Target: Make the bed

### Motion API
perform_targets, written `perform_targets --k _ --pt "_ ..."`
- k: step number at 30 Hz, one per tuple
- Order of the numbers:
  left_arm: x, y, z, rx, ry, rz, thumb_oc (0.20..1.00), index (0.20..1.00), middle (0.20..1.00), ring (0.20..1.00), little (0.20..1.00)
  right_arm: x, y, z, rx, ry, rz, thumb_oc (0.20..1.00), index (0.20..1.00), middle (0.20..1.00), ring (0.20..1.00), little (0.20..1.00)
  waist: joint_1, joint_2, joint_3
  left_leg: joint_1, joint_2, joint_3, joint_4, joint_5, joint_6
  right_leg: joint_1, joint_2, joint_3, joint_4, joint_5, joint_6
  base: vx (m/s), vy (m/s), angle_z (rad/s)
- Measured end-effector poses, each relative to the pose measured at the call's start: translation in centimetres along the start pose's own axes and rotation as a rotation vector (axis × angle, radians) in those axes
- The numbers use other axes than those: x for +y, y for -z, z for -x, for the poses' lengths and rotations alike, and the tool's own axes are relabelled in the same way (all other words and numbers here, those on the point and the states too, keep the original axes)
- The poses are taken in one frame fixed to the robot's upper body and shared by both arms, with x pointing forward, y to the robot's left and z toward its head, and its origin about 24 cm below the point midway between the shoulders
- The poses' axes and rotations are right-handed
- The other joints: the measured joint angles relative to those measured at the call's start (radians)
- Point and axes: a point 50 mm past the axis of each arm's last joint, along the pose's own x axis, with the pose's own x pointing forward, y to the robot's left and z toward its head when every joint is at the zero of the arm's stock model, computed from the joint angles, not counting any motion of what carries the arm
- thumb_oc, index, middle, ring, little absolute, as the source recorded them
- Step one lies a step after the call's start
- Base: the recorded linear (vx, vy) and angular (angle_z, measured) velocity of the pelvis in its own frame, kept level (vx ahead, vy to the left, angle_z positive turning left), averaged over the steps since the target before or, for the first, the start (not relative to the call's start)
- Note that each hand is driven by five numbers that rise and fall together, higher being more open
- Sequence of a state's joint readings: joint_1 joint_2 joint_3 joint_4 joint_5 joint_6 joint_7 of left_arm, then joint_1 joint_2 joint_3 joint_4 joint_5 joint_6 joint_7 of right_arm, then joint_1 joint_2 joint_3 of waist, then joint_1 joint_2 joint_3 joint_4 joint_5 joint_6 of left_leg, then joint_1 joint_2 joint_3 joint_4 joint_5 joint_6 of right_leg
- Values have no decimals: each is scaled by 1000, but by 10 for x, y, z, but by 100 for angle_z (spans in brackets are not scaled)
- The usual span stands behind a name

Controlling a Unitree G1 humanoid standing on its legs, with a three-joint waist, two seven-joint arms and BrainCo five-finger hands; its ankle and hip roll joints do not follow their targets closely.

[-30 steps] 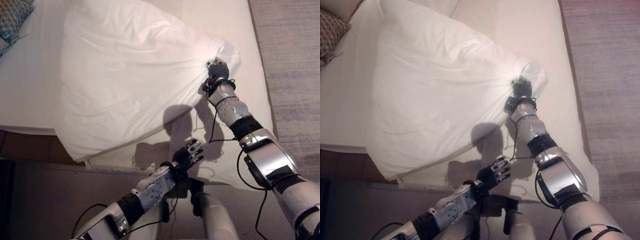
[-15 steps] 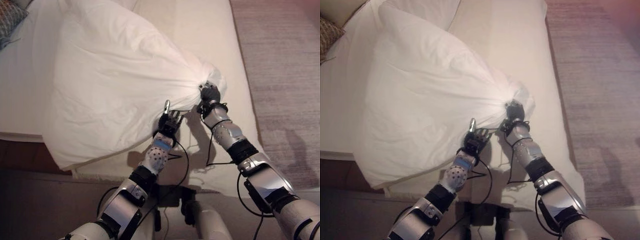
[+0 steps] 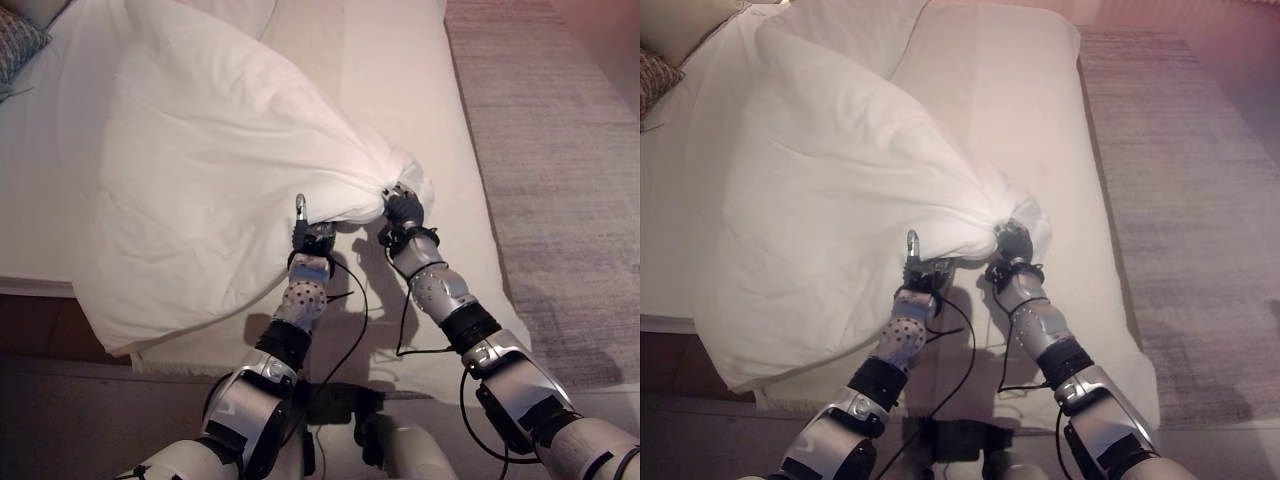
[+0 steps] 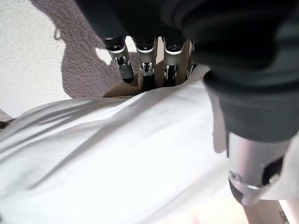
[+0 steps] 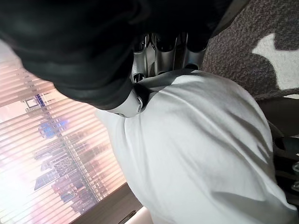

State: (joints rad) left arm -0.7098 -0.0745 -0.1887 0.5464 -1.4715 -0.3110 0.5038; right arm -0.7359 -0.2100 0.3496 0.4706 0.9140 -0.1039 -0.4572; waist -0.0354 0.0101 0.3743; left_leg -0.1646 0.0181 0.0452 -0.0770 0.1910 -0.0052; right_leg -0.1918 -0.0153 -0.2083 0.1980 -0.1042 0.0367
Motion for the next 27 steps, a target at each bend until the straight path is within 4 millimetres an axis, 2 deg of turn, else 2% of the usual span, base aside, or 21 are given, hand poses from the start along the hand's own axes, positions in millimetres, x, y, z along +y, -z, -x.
perform_targets --k 6,8,13,14,15,16,21,27 --pt "3 -6 -1 -41 -27 -30 1000 1000 1000 1000 1000 -5 8 9 -2 17 -69 200 200 200 200 200 2 6 -3 19 1 -18 -1 -7 -3 40 4 -18 -27 1 0 9 -21 9" --pt "10 -9 -4 -76 -50 -98 1000 1000 1000 1000 1000 -5 7 12 -16 23 -102 200 200 200 200 200 1 6 -3 27 1 -19 -1 -8 -4 49 4 -18 -30 1 0 31 -29 0" --pt "21 -19 -6 -123 -93 -131 1000 1000 1000 1000 1000 -15 11 23 -35 37 -144 200 200 200 200 200 -1 16 -11 53 4 -21 -6 -13 -5 82 8 -20 -46 2 -3 39 -26 1" --pt "25 -20 -6 -121 -104 -135 598 598 598 598 598 -20 14 26 -27 51 -148 200 200 200 200 200 -1 19 -27 55 5 -21 -8 -18 -10 85 10 -20 -51 2 -3 30 -30 0" --pt "28 -20 -6 -120 -113 -138 529 529 529 529 529 -23 17 28 -19 59 -149 200 200 200 200 200 -1 21 -40 54 6 -21 -9 -20 -10 86 11 -20 -55 2 -3 31 -39 -1" --pt "36 -20 -5 -123 -130 -162 200 200 200 200 200 -29 24 32 0 78 -150 200 200 200 200 200 -2 24 -62 55 6 -21 -9 -23 -13 89 12 -20 -60 2 -3 33 -39 -1" --pt "70 -21 1 -122 -190 -219 200 200 200 200 200 -46 52 48 78 130 -165 200 200 200 200 200 -3 23 -115 87 12 -24 -9 -32 -16 138 22 -25 -96 3 -3 41 -40 2" --pt "101 -22 12 -111 -208 -285 200 200 200 200 200 -64 76 65 150 163 -171 200 200 200 200 200 -2 27 -144 119 14 -48 -10 -41 -22 193 30 -46 -126 2 -3 22 -24 10"
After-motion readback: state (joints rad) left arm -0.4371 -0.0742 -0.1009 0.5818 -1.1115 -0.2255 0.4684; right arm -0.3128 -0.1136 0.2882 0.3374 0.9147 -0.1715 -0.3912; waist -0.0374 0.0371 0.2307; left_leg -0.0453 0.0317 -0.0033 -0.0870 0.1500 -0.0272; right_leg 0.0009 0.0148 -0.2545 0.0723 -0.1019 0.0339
